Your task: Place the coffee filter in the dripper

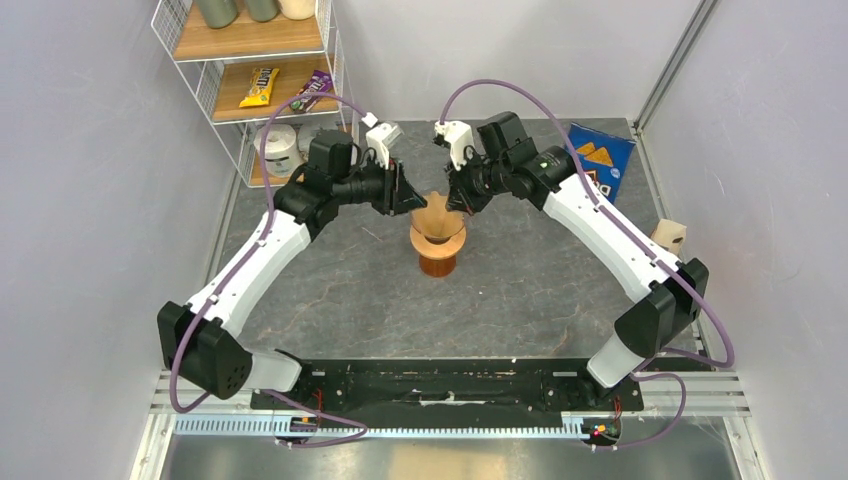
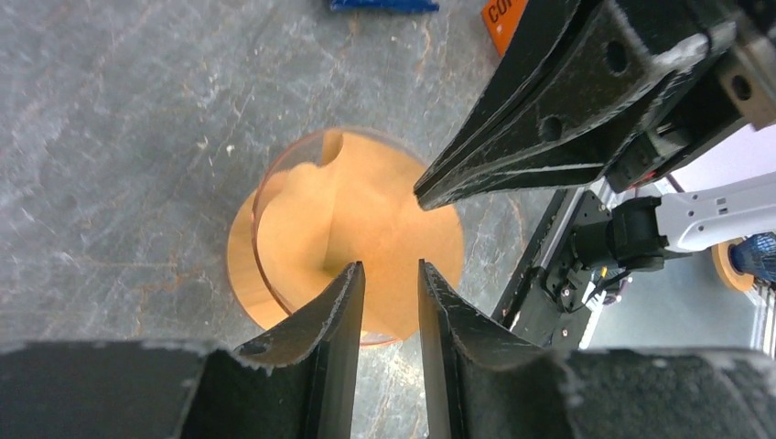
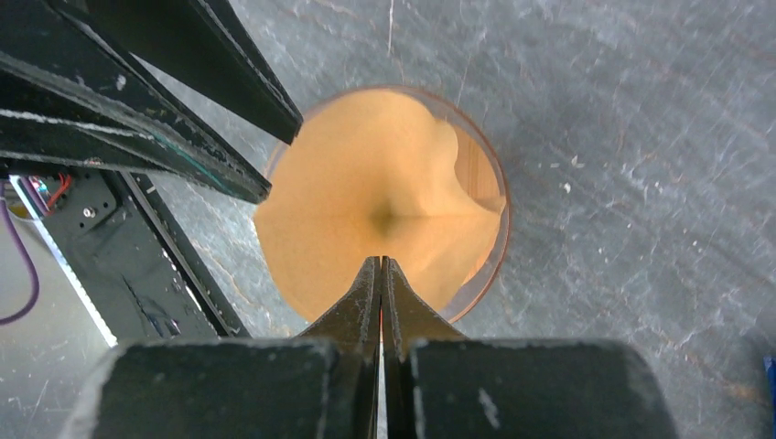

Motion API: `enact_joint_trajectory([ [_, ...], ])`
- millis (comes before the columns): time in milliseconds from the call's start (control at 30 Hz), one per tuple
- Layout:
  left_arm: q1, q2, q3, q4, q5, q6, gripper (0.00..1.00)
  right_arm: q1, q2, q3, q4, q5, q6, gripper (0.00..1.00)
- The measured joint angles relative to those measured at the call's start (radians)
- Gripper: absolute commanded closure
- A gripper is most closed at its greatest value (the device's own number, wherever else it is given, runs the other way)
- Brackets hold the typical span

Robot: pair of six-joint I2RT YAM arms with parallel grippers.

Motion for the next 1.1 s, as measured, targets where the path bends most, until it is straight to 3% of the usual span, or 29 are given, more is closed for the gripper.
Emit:
enact_joint_trajectory([
  [167,0.002,-0.011,0.068,-0.010,0.000,0.004,0.57,-0.003,-0.014,0.032,0.042,-0.016,0.021,1.00],
  [267,0.019,-0.033,0.093,-0.032,0.001,0.005,0.40,-0.017,-0.049,0.033,0.073,-0.023,0.048,1.00],
  [367,0.061,-0.050,0.132,-0.062,0.002,0.010,0.14,-0.053,-0.099,0.033,0.100,-0.023,0.077,1.00],
  [567,0.253,-0.058,0.245,-0.179,0.018,0.013,0.09,-0.184,-0.242,-0.034,0.154,0.006,0.136,0.98],
  [700,0.344,-0.035,0.325,-0.313,0.006,0.048,0.08,-0.289,-0.325,-0.141,0.172,0.031,0.168,0.79],
  [833,0.402,0.014,0.386,-0.450,-0.039,0.114,0.07,-0.409,-0.359,-0.252,0.172,0.056,0.194,0.47],
  [967,0.414,0.075,0.390,-0.554,-0.133,0.187,0.06,-0.504,-0.358,-0.339,0.169,0.076,0.208,0.20],
  [1100,0.413,0.093,0.317,-0.560,-0.240,0.226,0.06,-0.525,-0.359,-0.401,0.178,0.082,0.206,0.06],
])
